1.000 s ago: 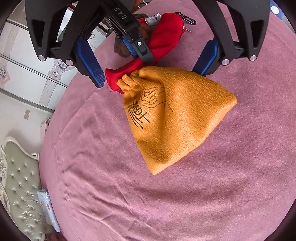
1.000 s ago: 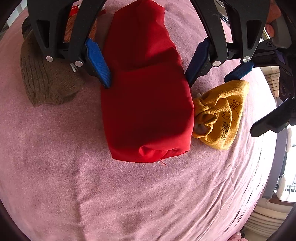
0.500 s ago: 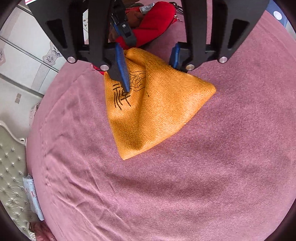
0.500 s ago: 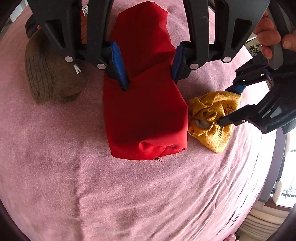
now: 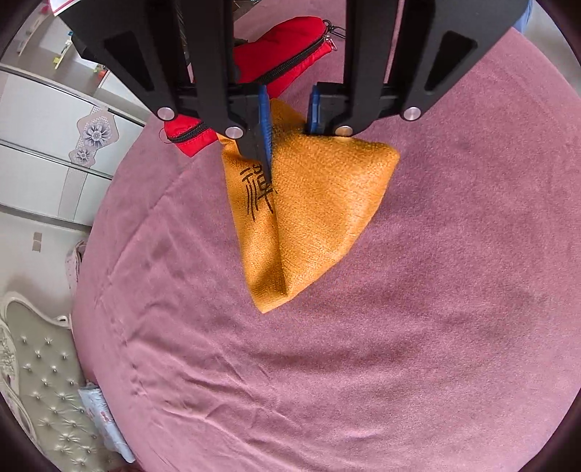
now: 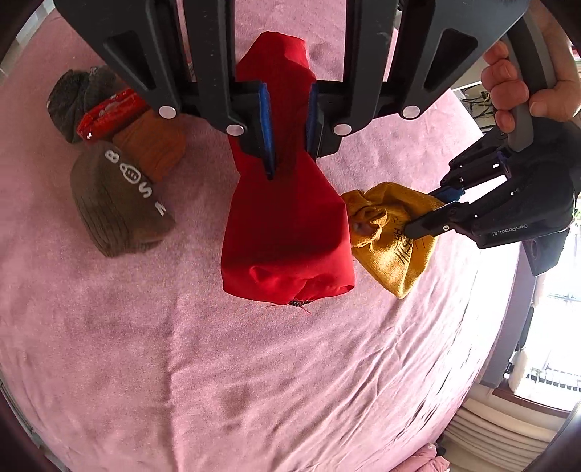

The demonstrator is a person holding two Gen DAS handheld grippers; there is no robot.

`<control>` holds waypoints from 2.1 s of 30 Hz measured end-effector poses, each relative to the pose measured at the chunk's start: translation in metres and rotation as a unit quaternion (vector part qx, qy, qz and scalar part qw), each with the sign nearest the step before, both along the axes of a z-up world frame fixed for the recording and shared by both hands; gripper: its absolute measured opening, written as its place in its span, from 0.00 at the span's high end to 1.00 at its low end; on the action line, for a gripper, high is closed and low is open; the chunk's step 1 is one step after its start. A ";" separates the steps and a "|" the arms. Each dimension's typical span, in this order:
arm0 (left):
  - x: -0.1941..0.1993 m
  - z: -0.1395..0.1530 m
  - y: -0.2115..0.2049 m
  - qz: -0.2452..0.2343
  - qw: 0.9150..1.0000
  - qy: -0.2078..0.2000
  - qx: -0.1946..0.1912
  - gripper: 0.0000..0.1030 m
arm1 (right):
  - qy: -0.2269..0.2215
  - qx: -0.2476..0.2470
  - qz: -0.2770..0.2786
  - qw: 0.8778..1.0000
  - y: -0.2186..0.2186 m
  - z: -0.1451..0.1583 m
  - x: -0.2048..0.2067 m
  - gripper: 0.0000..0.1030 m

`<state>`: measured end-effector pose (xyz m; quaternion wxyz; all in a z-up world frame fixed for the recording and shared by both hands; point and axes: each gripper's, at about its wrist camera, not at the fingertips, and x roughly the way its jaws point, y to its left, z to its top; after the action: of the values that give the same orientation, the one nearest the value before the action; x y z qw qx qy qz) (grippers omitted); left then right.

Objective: Collect trash
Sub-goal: 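Grasp the gold drawstring bag with the left tool while the right tool grasps the red zip pouch, then lift the gold bag and red zip pouch and carry them over the yellow bin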

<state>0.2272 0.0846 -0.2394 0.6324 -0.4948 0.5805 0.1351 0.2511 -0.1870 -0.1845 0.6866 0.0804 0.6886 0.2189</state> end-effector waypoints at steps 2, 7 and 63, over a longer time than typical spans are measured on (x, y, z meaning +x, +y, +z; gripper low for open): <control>-0.009 0.008 -0.006 -0.016 1.000 -0.004 0.003 0.85 | -0.003 0.007 -0.007 1.000 -0.007 0.008 -0.011 0.85; -0.035 0.027 -0.024 -0.055 0.998 -0.011 0.007 0.85 | -0.006 0.018 -0.029 0.999 -0.043 0.025 -0.043 0.85; -0.055 0.063 -0.624 -0.538 0.842 -0.039 -0.005 0.85 | -0.063 0.027 -0.440 0.895 -0.560 0.063 -0.220 0.91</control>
<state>0.1723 -0.5398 -0.1765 0.6258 -0.1127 0.7307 -0.2486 0.0309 -0.7469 -0.1217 0.7522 0.3801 0.5318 -0.0826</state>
